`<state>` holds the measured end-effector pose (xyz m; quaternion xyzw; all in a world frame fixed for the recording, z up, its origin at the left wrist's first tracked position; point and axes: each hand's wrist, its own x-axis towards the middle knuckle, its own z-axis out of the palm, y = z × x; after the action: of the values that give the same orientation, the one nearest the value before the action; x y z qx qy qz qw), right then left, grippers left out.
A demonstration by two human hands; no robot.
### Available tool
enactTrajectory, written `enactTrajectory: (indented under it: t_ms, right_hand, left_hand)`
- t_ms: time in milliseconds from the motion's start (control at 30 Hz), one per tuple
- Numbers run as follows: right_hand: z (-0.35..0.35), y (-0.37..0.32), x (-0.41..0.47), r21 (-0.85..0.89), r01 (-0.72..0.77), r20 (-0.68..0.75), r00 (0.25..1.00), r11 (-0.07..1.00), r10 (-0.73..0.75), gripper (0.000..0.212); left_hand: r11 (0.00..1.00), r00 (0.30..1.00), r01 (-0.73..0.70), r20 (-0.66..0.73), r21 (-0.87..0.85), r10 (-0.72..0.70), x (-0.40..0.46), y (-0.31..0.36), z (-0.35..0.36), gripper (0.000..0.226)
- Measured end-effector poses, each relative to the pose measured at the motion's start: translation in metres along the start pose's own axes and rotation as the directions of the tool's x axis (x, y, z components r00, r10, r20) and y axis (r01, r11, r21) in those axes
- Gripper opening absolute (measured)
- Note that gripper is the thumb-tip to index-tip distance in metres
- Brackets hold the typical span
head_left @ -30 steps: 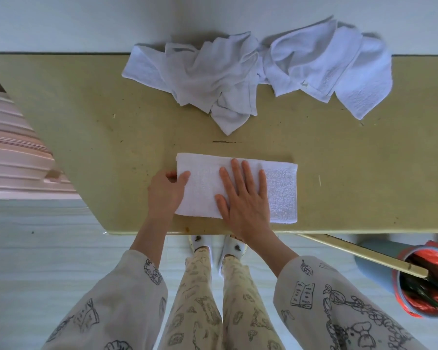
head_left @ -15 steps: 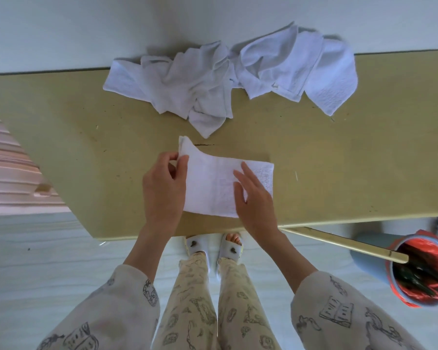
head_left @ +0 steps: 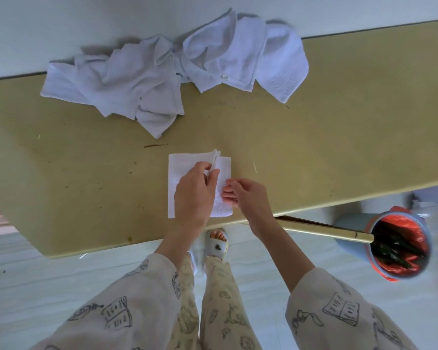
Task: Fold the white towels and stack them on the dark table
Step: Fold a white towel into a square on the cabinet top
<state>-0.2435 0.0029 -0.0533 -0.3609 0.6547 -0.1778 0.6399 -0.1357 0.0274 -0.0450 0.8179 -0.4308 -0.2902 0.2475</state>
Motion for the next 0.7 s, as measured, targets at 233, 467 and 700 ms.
enactTrajectory:
  t_ms: [233,467,700]
  right_hand:
    - [-0.002,0.002,0.005,-0.031,0.004,0.036,0.999,1.0,-0.003,0.023]
    - [-0.001,-0.001,0.005,-0.091,-0.008,0.018,1.0,0.996,0.01,0.02]
    - [0.001,-0.006,0.007,-0.173,0.01,-0.017,1.0,0.985,-0.013,0.011]
  left_hand:
    - [1.0,0.997,-0.023,0.08,0.02,0.021,-0.002,0.006,0.011,0.027]
    - [0.997,0.992,-0.081,0.103,0.012,0.08,-0.007,-0.007,0.007,0.022]
    - [0.926,0.956,-0.286,0.004,0.244,0.294,-0.015,-0.037,-0.004,0.022]
